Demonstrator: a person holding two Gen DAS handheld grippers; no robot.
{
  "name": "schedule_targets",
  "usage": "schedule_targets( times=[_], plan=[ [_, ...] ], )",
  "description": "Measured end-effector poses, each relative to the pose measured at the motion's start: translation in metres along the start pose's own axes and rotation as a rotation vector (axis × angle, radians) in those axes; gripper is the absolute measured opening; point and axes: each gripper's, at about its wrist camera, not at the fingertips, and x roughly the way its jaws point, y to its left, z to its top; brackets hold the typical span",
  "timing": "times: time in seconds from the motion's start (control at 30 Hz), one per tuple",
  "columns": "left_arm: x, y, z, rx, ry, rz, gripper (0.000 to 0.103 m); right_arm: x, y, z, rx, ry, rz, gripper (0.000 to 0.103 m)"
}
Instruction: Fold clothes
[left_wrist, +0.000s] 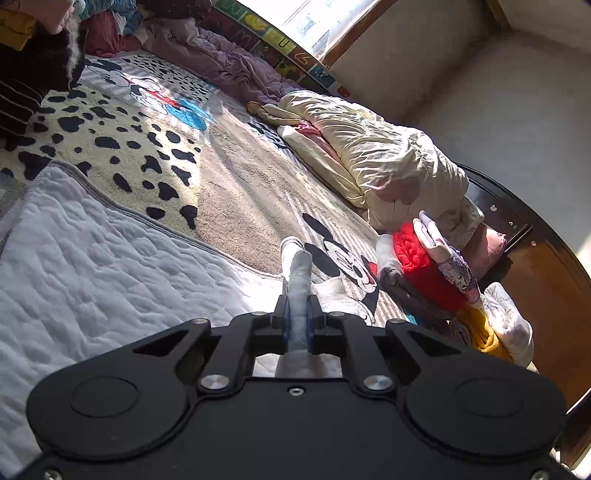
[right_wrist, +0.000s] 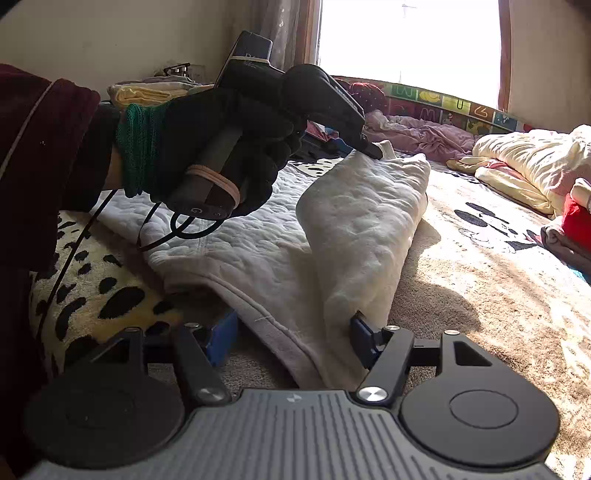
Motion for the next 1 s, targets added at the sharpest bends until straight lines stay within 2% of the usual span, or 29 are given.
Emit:
schedule_targets(
  times=[0.2, 0.33, 0.43, 0.5, 0.53, 0.63, 0.7, 0.77, 0.87, 0.9, 1.0],
  plan=[
    [0.007, 0.0, -0.006, 0.066, 0.042, 0.074, 0.007, -0.012, -0.01, 0.006, 0.052, -0.032, -0.051, 0.065],
    [0.012, -0.007, -0.007, 0.125, 0.072, 0.098, 0.007, -0.02, -0.007, 0.01, -0.006, -0.117, -0.151, 0.065],
    [0.015, -0.012, -0.007, 0.17, 0.095, 0.117, 0.008, -0.022, -0.002, 0.014, -0.03, -0.197, -0.121, 0.064],
    [0.012, -0.017, -0.006, 0.193, 0.1, 0.145, 0.022, -0.009, 0.0, 0.016, -0.038, -0.149, -0.075, 0.064],
    [0.006, -0.022, -0.004, 0.22, 0.071, 0.161, 0.033, 0.0, 0.001, 0.015, -0.034, -0.105, -0.065, 0.064],
    [-0.015, -0.041, 0.003, 0.306, -0.02, 0.201, 0.034, 0.017, -0.003, 0.013, -0.003, -0.022, -0.05, 0.065],
    [-0.019, -0.054, 0.006, 0.363, -0.036, 0.182, 0.034, 0.019, -0.005, 0.012, 0.009, -0.011, -0.041, 0.066],
    [-0.01, -0.073, 0.006, 0.454, 0.009, 0.135, 0.034, 0.019, -0.006, 0.011, 0.019, -0.009, -0.032, 0.067],
    [0.024, -0.096, -0.005, 0.623, 0.107, 0.171, 0.033, 0.019, -0.005, 0.01, 0.021, -0.006, -0.024, 0.069],
    [0.036, -0.098, -0.008, 0.645, 0.139, 0.17, 0.033, 0.019, -0.005, 0.01, 0.02, -0.004, -0.024, 0.07],
    [0.077, -0.092, -0.022, 0.708, 0.273, 0.239, 0.03, 0.02, -0.003, 0.009, 0.021, -0.001, -0.019, 0.071]
  ],
)
